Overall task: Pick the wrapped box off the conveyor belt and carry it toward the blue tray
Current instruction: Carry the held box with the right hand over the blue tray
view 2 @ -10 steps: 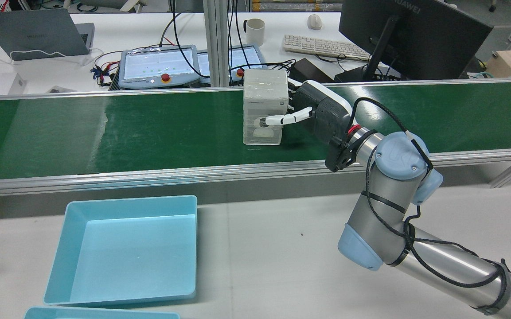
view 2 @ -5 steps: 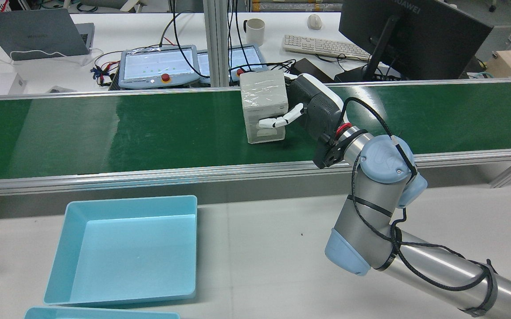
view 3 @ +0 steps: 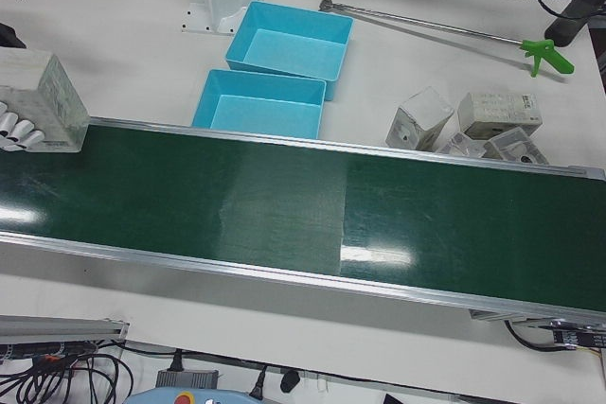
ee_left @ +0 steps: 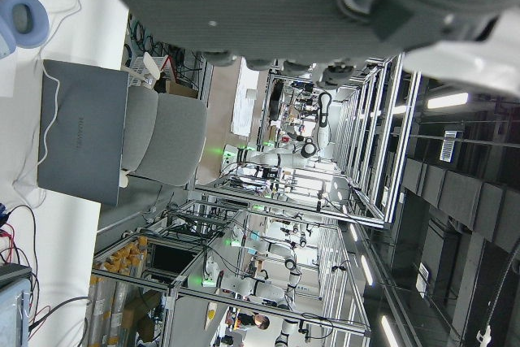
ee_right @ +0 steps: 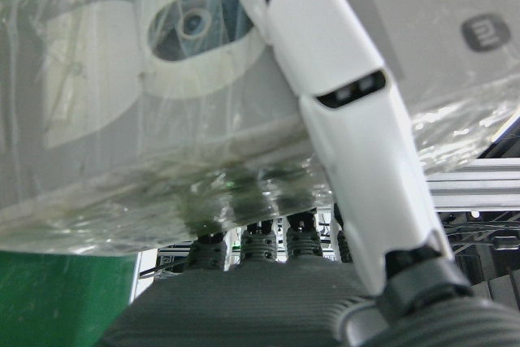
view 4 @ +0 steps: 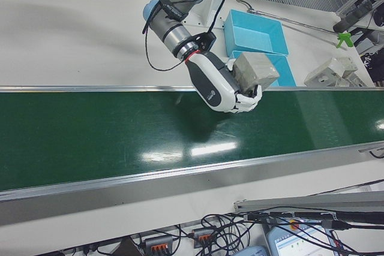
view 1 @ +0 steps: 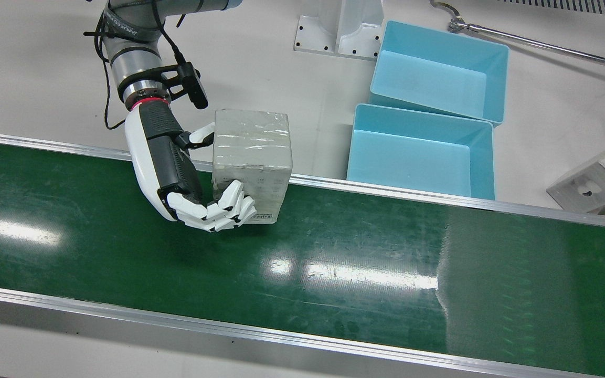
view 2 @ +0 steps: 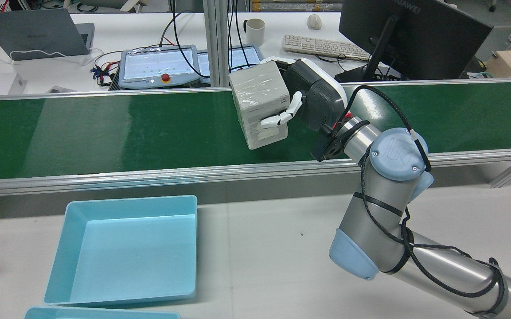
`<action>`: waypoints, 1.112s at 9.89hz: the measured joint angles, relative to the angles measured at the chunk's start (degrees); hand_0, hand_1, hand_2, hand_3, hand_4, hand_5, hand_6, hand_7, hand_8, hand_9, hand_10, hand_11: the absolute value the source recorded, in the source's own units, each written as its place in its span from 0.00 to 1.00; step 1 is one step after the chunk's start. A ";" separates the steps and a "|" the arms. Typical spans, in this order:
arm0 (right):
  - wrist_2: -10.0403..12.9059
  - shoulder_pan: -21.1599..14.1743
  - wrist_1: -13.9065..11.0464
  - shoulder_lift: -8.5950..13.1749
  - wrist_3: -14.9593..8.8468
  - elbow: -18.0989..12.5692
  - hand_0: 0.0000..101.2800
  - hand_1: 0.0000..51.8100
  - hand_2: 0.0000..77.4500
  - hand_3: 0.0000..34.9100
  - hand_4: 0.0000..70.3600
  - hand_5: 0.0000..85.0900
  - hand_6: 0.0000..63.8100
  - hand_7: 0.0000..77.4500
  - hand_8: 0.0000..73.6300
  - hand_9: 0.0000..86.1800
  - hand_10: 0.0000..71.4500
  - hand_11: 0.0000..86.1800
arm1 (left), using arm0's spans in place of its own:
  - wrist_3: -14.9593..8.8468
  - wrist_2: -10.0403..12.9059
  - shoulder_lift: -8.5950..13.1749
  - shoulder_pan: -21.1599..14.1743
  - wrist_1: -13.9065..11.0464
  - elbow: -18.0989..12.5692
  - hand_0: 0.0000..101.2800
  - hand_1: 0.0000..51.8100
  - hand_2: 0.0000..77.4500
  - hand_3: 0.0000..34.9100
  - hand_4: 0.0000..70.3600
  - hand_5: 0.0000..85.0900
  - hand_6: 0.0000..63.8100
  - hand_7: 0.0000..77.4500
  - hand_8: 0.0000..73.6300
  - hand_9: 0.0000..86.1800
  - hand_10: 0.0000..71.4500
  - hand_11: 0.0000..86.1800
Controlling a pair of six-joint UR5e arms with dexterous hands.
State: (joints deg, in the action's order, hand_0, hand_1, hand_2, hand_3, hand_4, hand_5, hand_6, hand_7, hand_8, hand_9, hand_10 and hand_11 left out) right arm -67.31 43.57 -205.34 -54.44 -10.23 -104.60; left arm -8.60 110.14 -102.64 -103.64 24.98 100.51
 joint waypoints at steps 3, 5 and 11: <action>1.02 -6.43 -0.04 2.74 -2.44 -3.29 0.52 0.17 0.38 0.03 0.56 0.59 0.53 0.74 0.67 0.49 0.60 0.47 | 0.00 0.00 0.00 0.00 0.00 0.00 0.00 0.00 0.01 0.00 0.00 0.01 0.00 0.01 0.01 0.00 0.01 0.00; 5.09 -13.56 0.28 6.22 -6.60 -1.96 0.49 0.17 0.38 0.01 0.55 0.60 0.54 0.82 0.73 0.51 0.66 0.50 | 0.00 0.00 0.00 0.00 0.00 0.00 0.00 0.00 0.01 0.00 0.00 0.01 0.00 0.01 0.01 0.00 0.00 0.01; 7.36 -20.96 10.80 18.31 -11.41 17.11 0.48 0.01 0.44 0.00 0.52 0.72 0.72 0.93 0.79 0.58 0.70 0.67 | 0.00 0.00 0.00 0.00 0.00 0.00 0.00 0.00 0.01 0.00 0.00 0.01 0.00 0.01 0.01 0.00 0.00 0.01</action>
State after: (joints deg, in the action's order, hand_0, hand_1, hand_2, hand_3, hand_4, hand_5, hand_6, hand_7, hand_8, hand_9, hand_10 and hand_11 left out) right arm -59.95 22.62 -194.55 -36.14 -21.64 -87.48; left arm -8.59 110.14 -102.64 -103.64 24.98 100.51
